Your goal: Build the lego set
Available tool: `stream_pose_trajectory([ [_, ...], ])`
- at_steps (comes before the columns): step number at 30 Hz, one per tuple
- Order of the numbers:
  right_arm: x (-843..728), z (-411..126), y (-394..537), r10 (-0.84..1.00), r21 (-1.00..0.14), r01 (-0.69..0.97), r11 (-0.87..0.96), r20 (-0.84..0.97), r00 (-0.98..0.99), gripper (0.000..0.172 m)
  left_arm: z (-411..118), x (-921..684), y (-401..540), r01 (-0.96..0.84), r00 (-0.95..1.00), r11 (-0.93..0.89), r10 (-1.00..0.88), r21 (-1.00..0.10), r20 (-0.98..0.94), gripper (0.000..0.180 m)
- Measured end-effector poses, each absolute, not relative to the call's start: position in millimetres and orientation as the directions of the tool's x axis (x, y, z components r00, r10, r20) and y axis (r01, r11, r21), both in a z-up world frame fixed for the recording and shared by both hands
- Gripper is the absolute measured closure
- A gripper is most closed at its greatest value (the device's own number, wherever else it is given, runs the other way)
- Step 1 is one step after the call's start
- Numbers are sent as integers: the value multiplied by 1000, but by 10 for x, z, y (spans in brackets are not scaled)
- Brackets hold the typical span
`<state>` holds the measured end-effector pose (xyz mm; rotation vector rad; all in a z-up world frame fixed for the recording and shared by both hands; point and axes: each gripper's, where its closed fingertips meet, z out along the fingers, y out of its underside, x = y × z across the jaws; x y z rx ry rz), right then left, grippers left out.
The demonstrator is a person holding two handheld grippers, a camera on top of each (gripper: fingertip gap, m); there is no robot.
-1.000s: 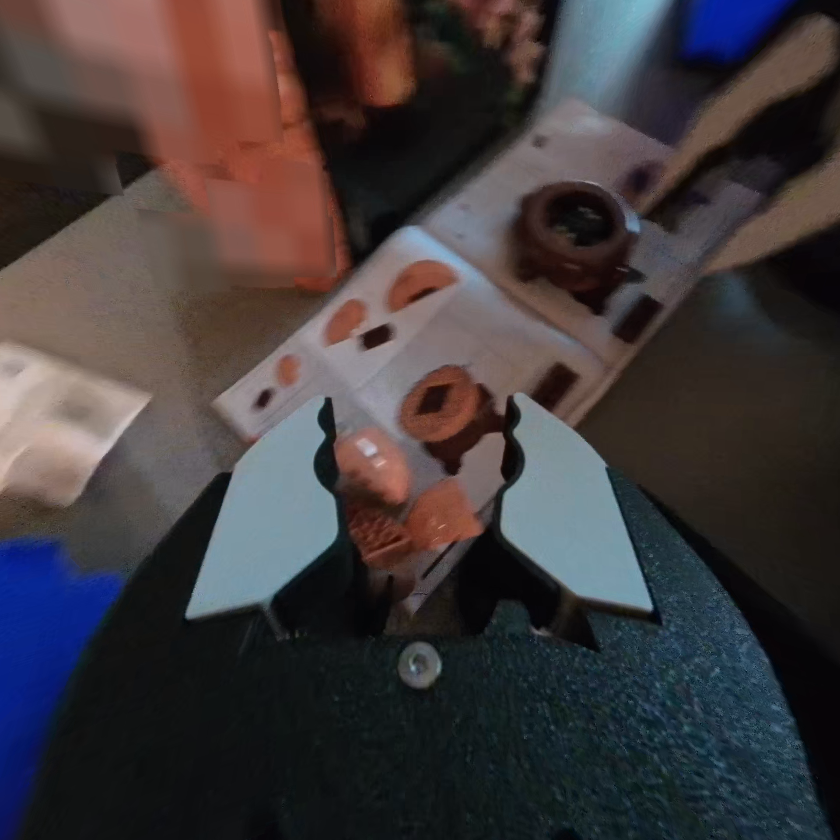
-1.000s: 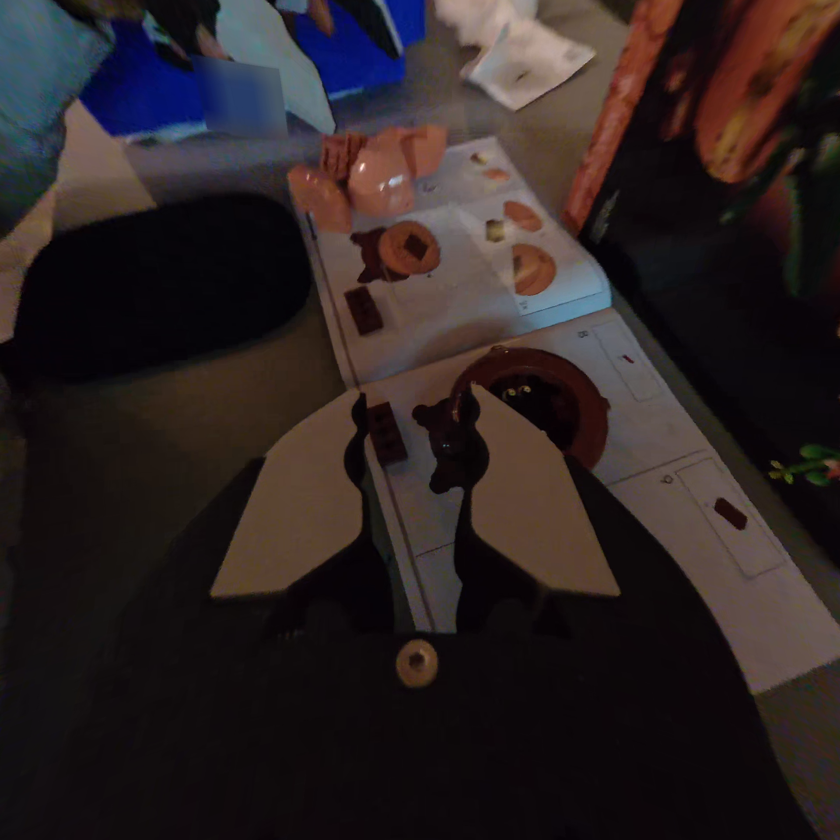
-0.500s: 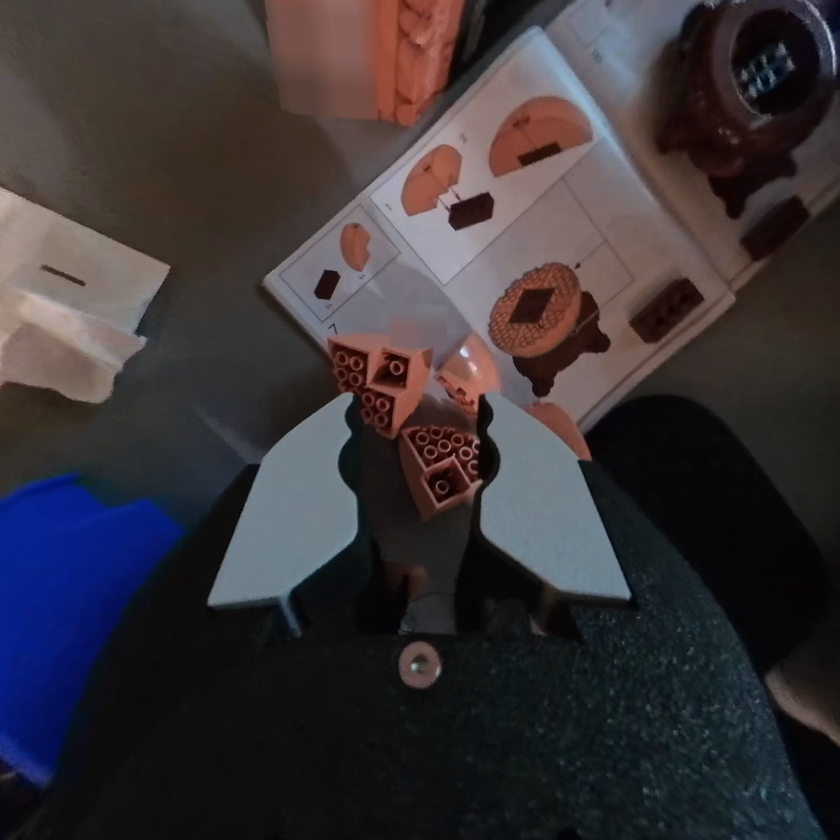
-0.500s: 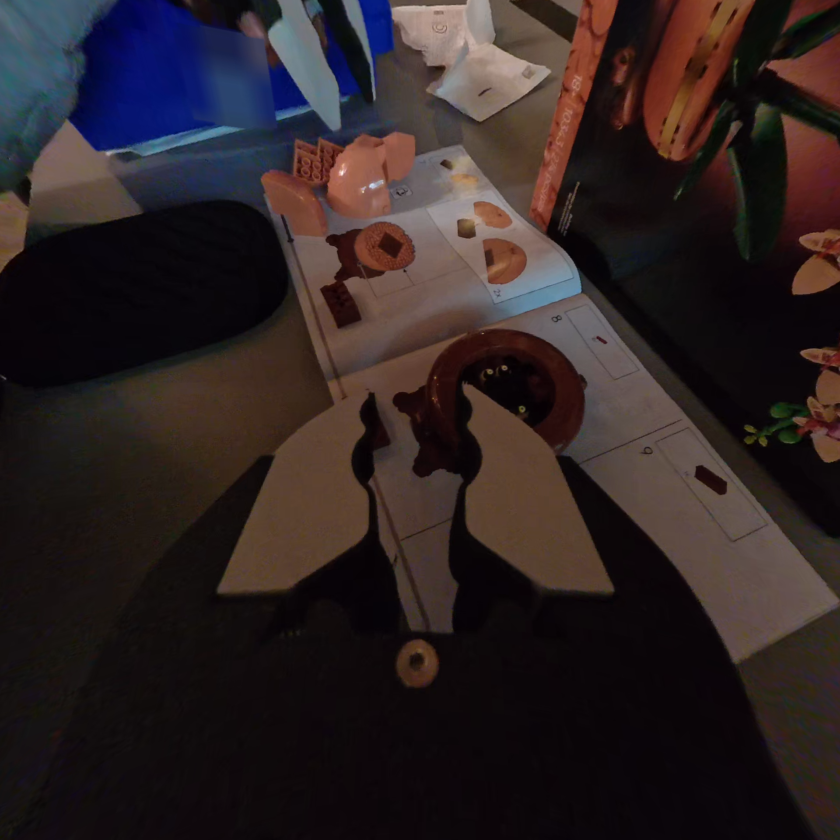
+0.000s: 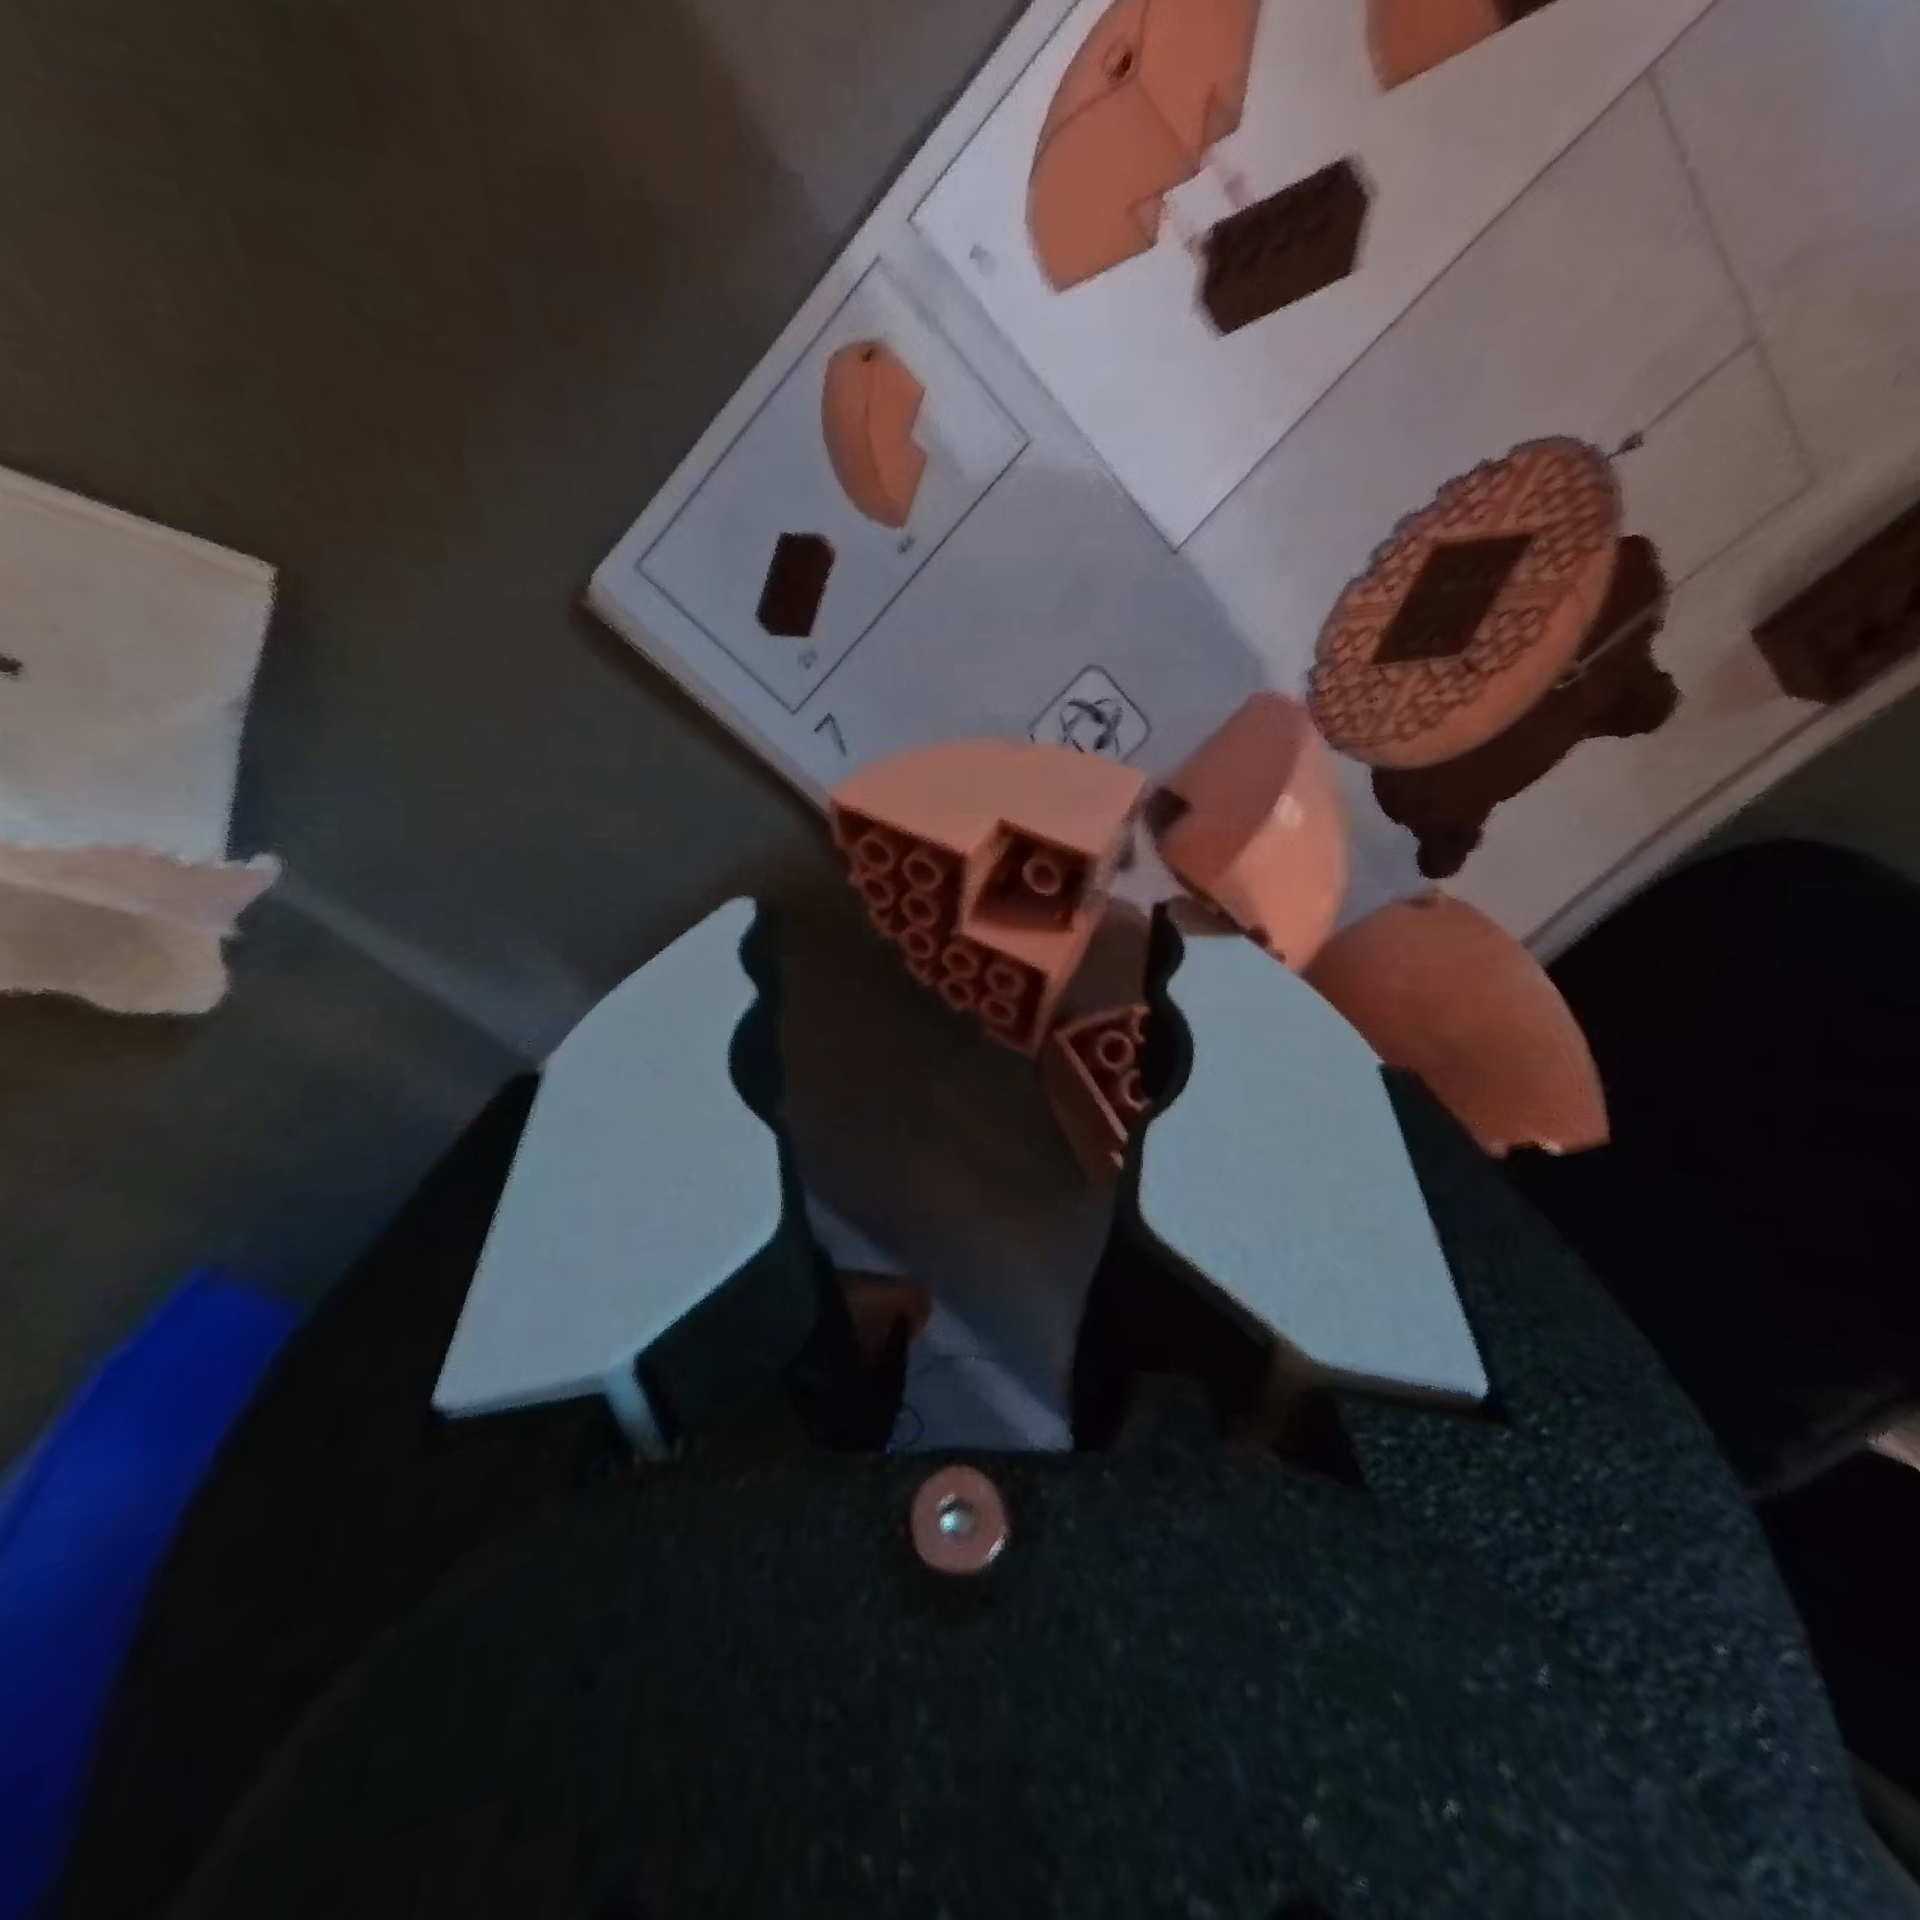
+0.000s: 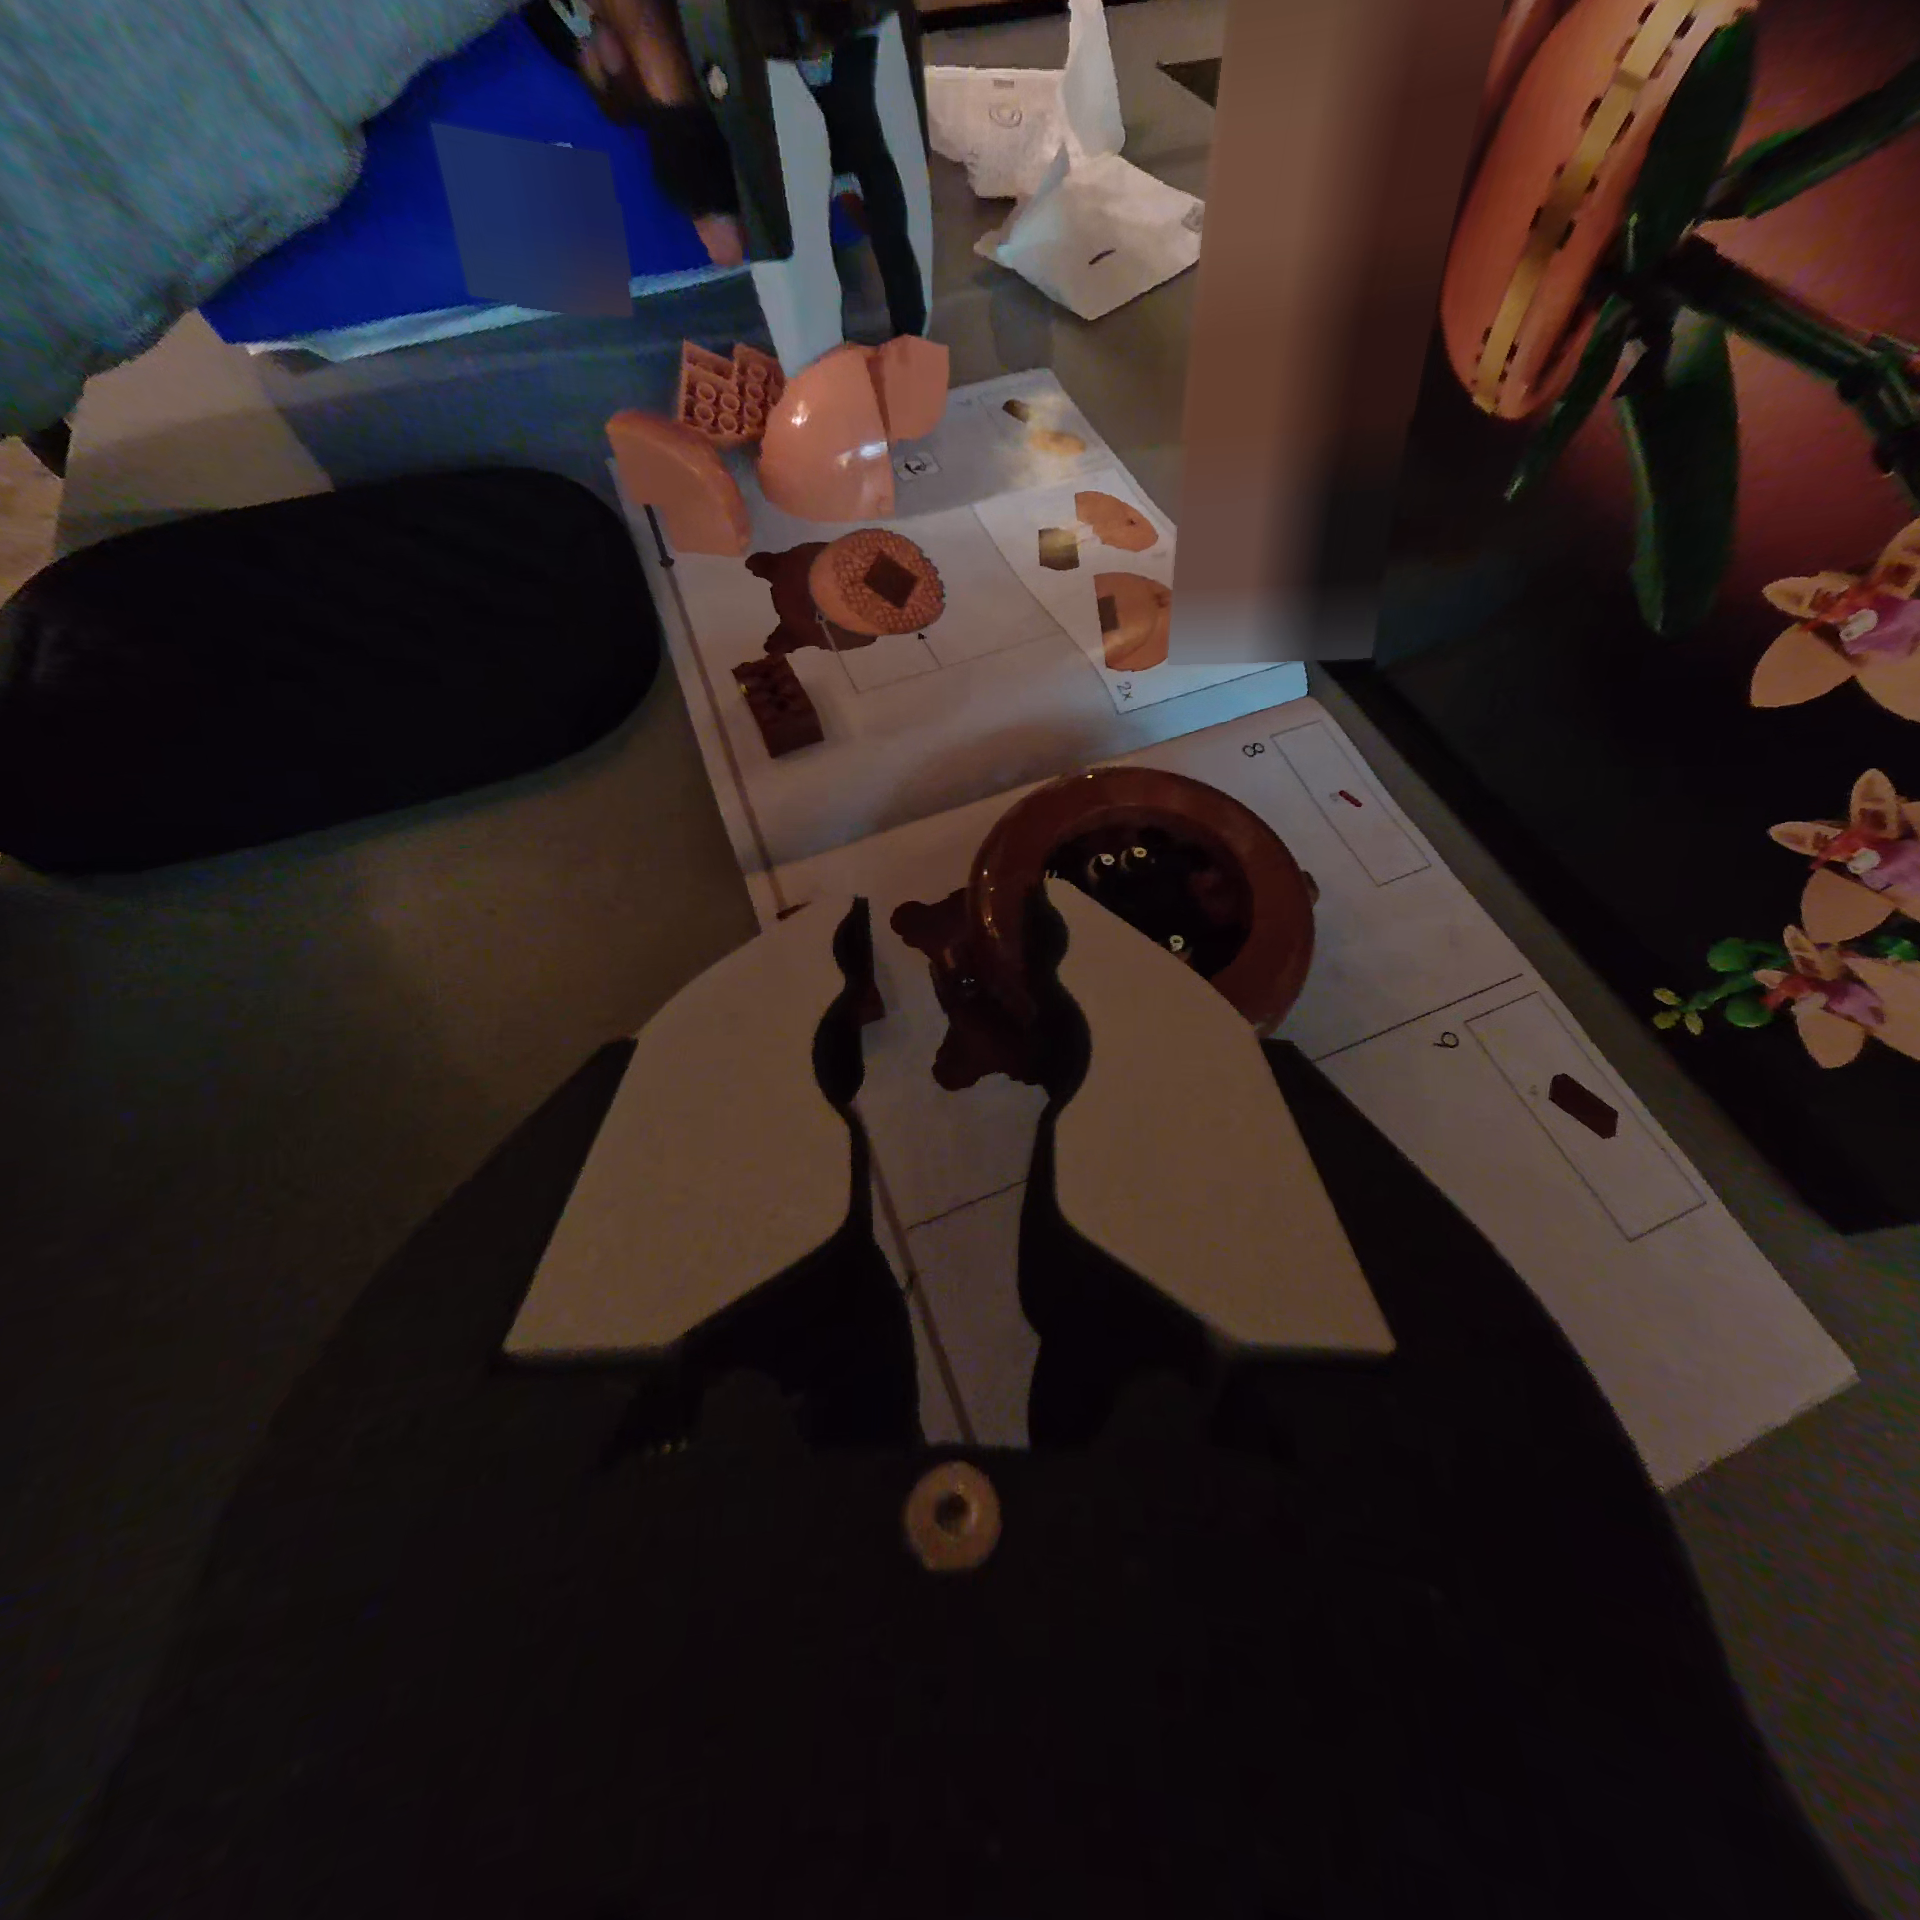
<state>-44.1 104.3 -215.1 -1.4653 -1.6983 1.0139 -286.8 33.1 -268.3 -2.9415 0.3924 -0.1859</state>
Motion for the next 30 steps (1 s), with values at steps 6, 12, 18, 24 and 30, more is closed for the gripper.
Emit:
stream_pose_trajectory([
  [6,-441,-2194,1036,988,-868,488,88,13,-154,145,-2688,-2853,415,-257,959,-938,-277,-235,58,136],
  [12,-500,-2160,956,984,-881,469,66,-19,-176,145,-2331,-2935,494,-222,975,-874,-203,-432,-90,137],
  [18,-758,-1687,798,951,-936,296,-192,-252,-179,130,-970,-2165,757,-117,979,-214,-187,-970,-76,137],
  [24,-948,-1041,756,936,-947,112,-300,-315,-157,113,-828,-1401,699,-184,970,99,-140,-978,-197,137],
  [30,-1013,-950,613,980,-971,173,-166,-182,-82,115,-998,-1203,681,-386,920,96,-34,-917,-391,137],
])
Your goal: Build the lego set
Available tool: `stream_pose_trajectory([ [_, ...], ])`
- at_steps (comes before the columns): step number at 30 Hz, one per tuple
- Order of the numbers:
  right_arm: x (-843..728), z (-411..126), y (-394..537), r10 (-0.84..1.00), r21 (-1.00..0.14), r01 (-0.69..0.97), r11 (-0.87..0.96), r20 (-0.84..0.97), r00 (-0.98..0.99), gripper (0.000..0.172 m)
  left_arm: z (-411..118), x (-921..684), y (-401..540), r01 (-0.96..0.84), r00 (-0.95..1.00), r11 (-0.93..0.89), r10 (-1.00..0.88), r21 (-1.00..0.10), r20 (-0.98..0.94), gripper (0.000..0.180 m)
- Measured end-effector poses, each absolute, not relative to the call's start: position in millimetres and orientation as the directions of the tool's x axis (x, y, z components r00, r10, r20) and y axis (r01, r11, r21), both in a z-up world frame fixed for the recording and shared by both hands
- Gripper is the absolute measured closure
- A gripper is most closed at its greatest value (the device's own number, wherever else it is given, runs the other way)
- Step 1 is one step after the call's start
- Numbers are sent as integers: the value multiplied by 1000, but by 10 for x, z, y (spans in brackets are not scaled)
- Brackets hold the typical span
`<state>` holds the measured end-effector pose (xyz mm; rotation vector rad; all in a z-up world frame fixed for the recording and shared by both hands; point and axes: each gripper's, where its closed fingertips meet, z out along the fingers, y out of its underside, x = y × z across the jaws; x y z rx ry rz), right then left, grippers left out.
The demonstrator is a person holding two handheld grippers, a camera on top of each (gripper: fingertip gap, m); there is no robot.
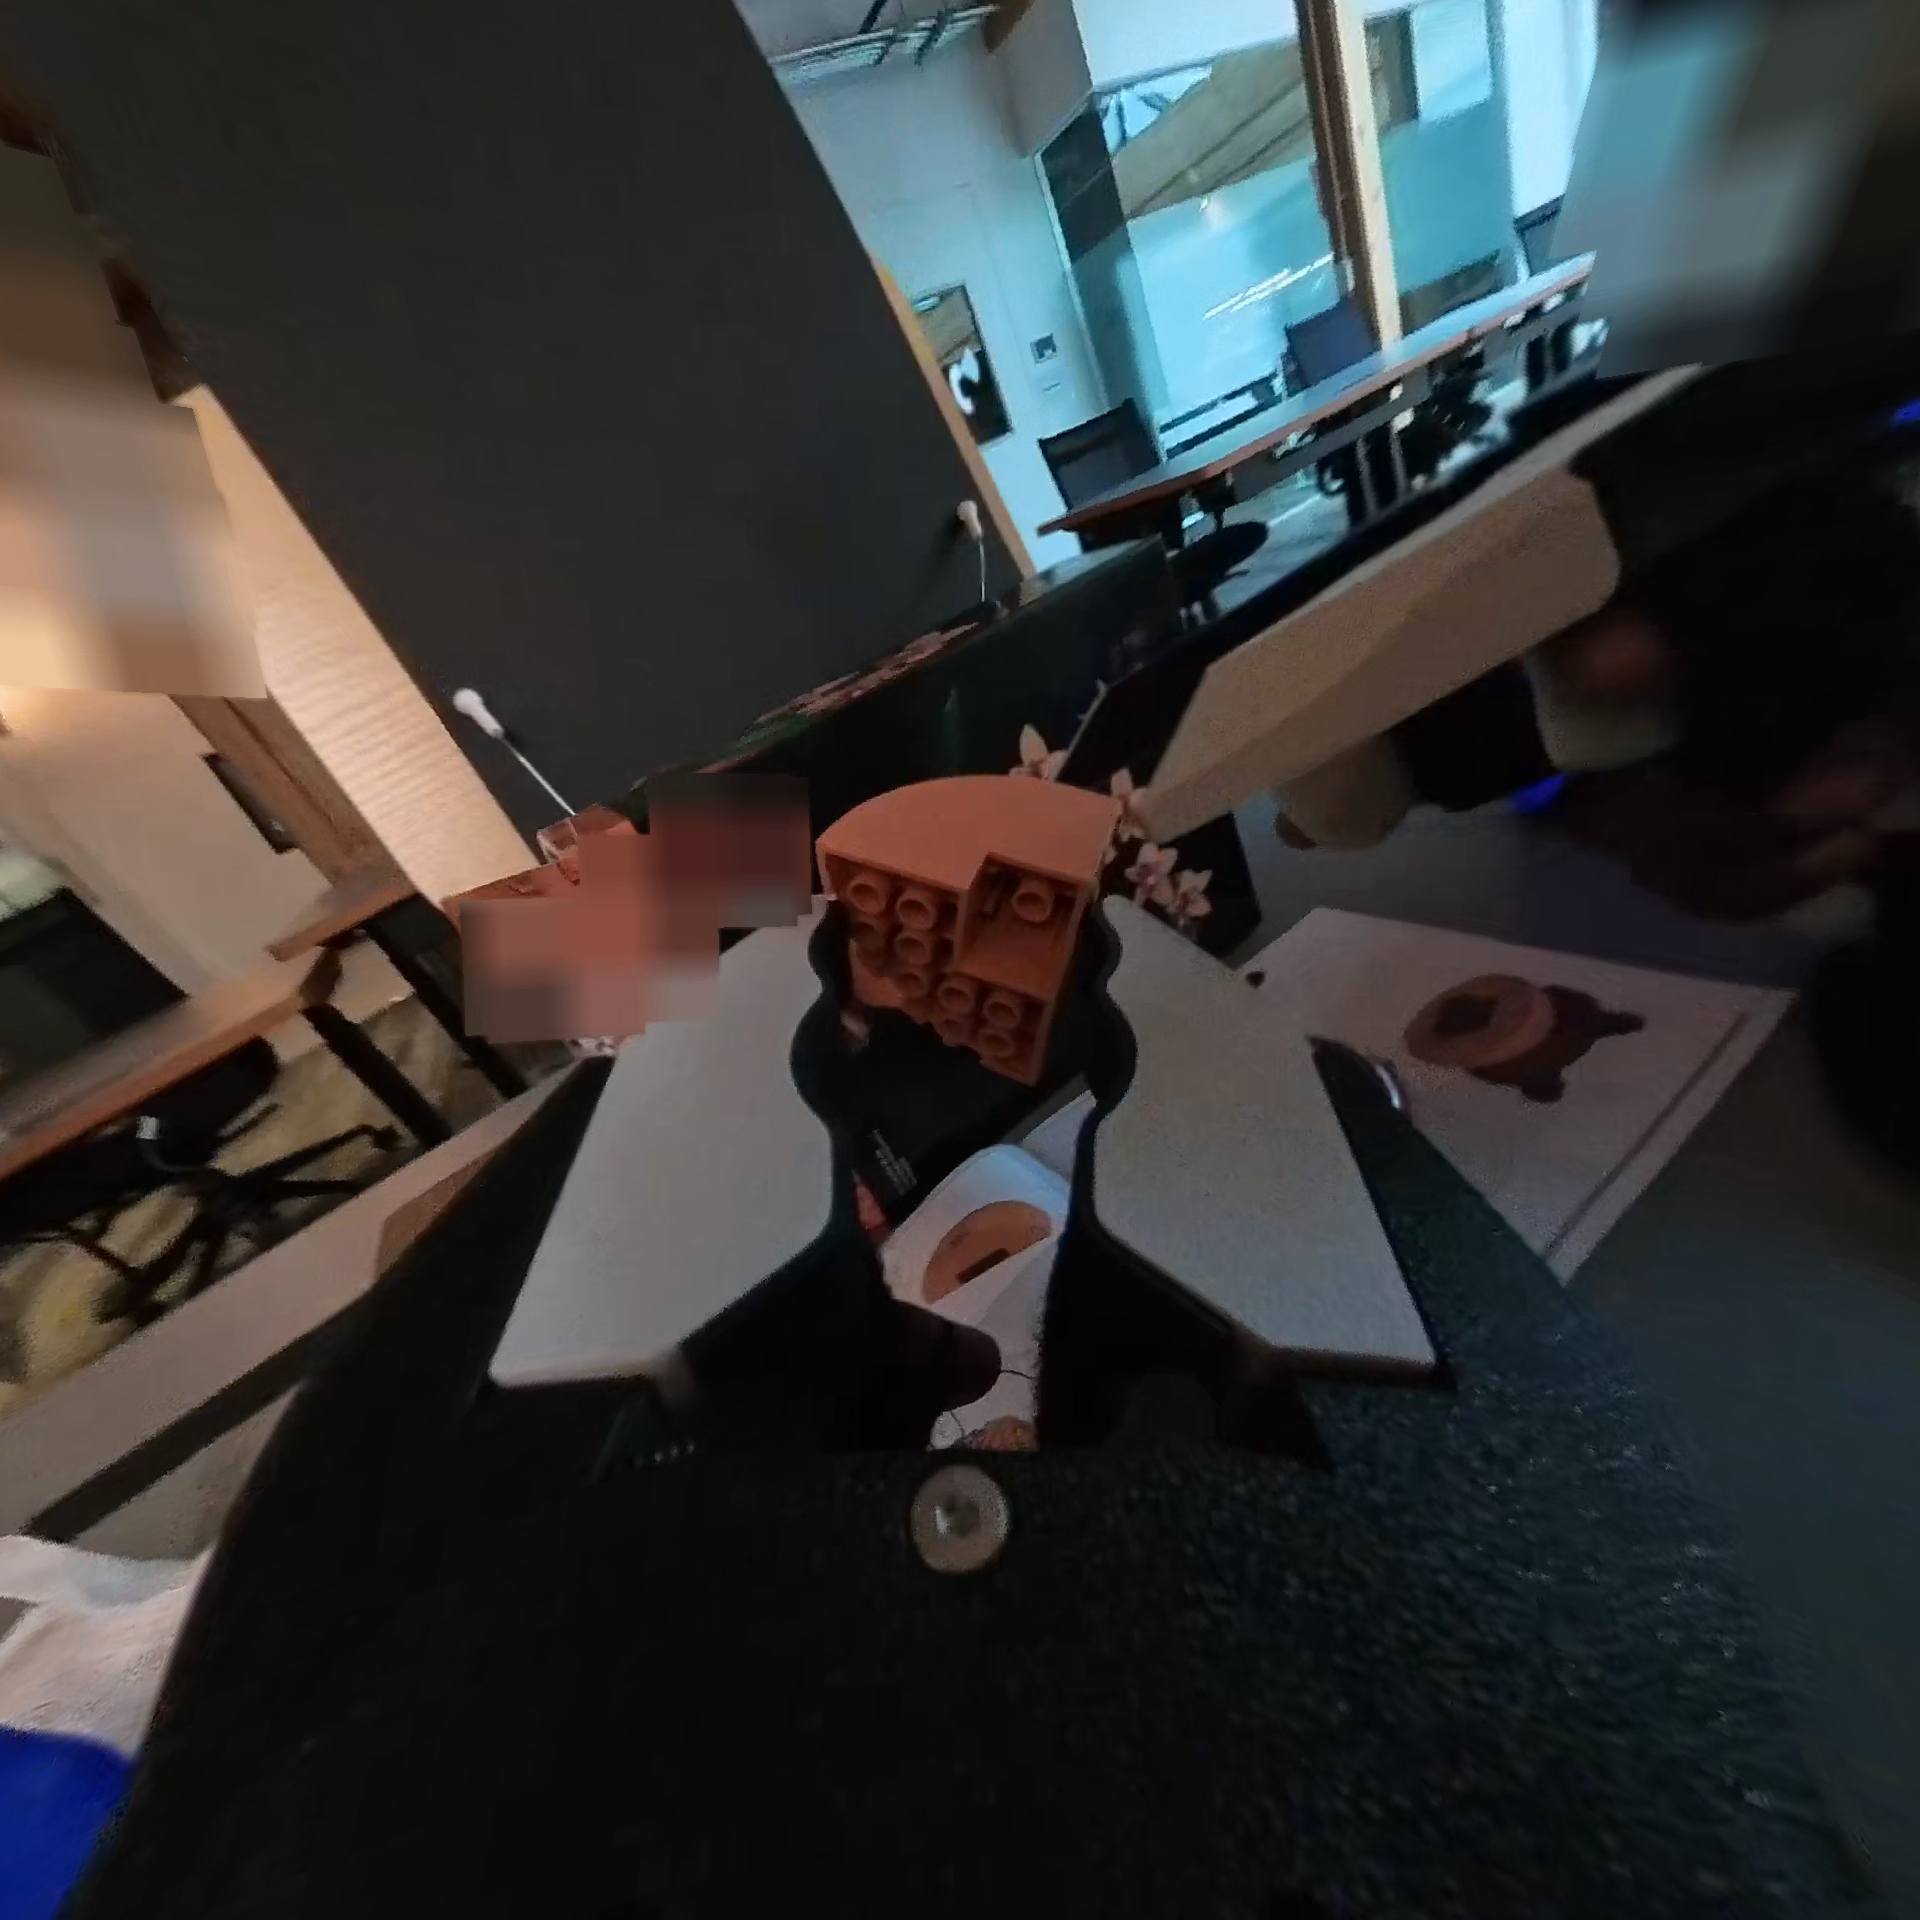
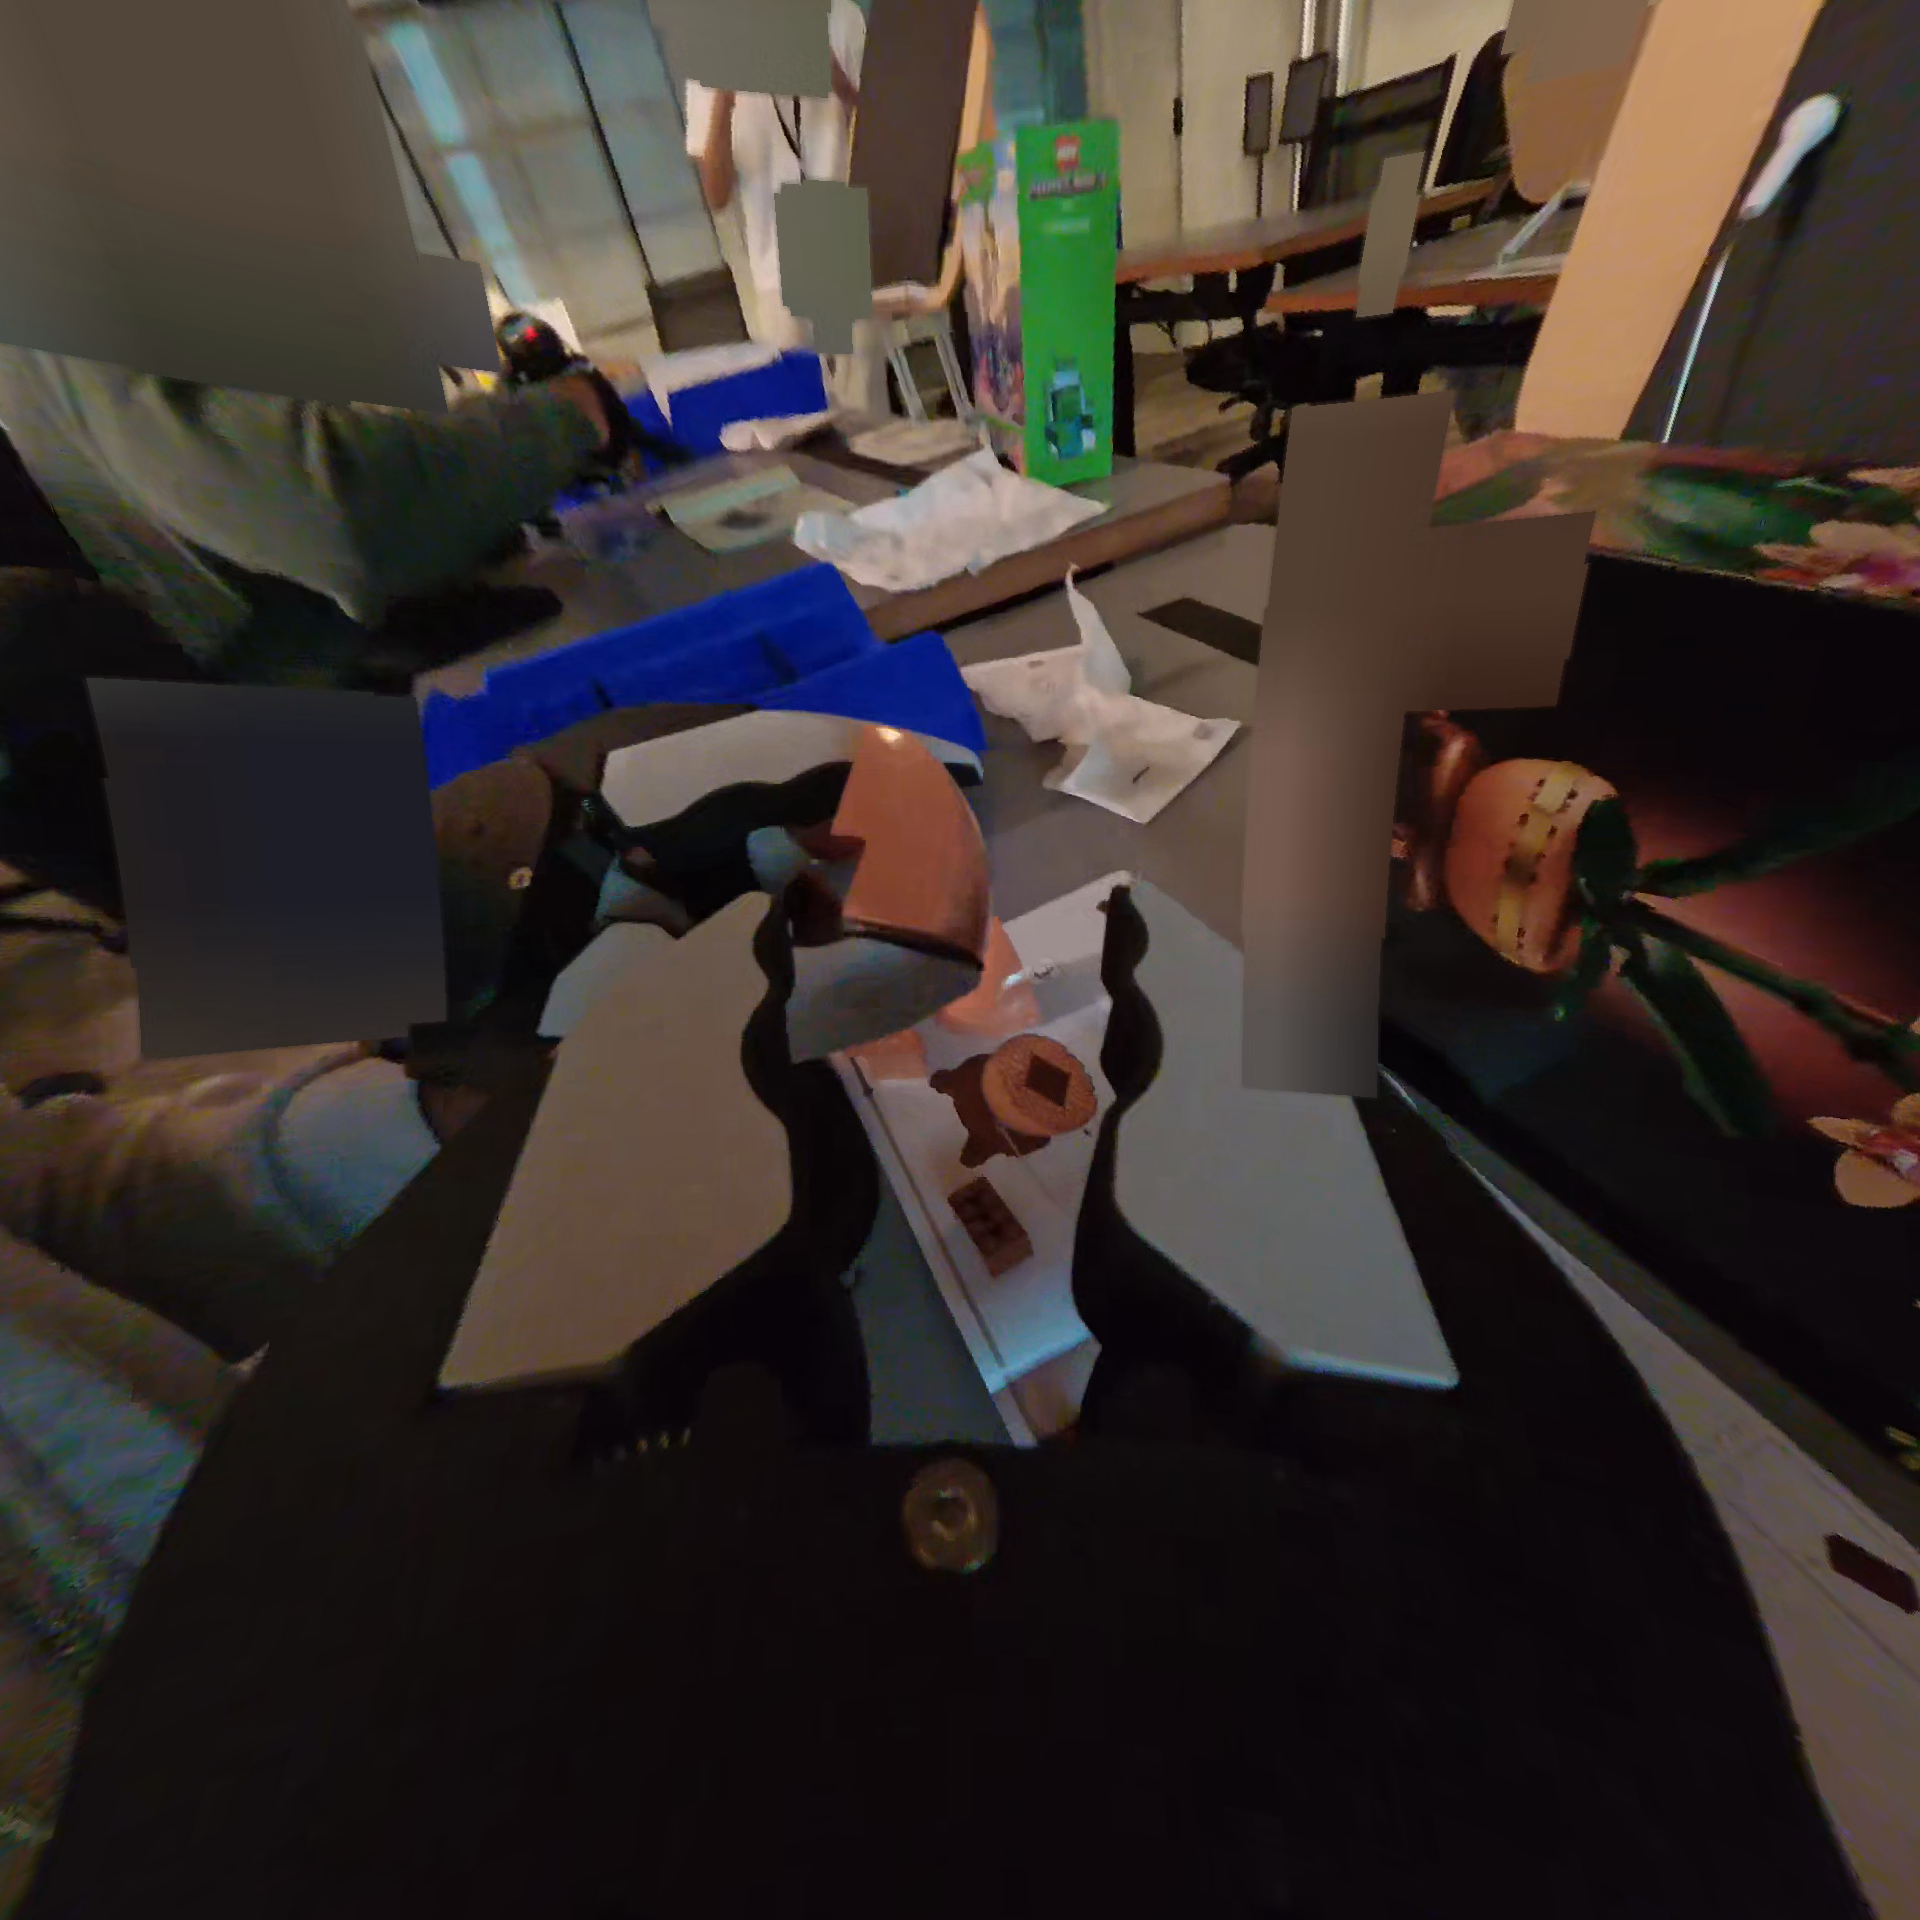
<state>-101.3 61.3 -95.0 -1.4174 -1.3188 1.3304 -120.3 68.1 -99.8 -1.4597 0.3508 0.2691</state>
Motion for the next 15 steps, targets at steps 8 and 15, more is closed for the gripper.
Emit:
stream_pose_trajectory([
  [8,-1015,-1152,498,994,-958,287,-10,-40,-98,146,-1091,-1041,632,-646,763,72,44,-760,-645,137],
  [15,-713,-1275,431,962,-955,293,-38,-114,-247,147,-1409,-810,379,-539,798,15,-311,-842,-516,113],
])
